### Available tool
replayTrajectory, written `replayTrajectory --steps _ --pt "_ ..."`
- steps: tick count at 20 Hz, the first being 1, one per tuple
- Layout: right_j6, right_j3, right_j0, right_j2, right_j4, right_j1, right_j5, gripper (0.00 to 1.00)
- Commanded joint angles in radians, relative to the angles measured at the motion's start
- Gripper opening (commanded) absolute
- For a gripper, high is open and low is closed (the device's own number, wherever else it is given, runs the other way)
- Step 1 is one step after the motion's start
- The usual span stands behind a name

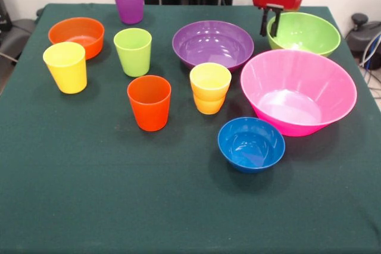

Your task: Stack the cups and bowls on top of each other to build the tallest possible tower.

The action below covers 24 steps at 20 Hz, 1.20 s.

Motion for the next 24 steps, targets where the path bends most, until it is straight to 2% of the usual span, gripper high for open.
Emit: replayTrajectory --steps 1,5,6,13,24 --pt "0.069 -0.05 -0.041 0.074 -0.051 0.038 0.035 0.0" --pt "0.076 -0.042 -0.051 0.084 -0.068 0.04 0.017 0.0" --pt "0.08 -0.039 -0.053 0.089 -0.074 0.041 0.013 1.0" --pt "0.104 -0.041 -0.056 0.107 -0.052 0.054 0.021 1.0" --pt "0.103 -0.039 -0.056 0.113 -0.057 0.056 0.013 1.0"
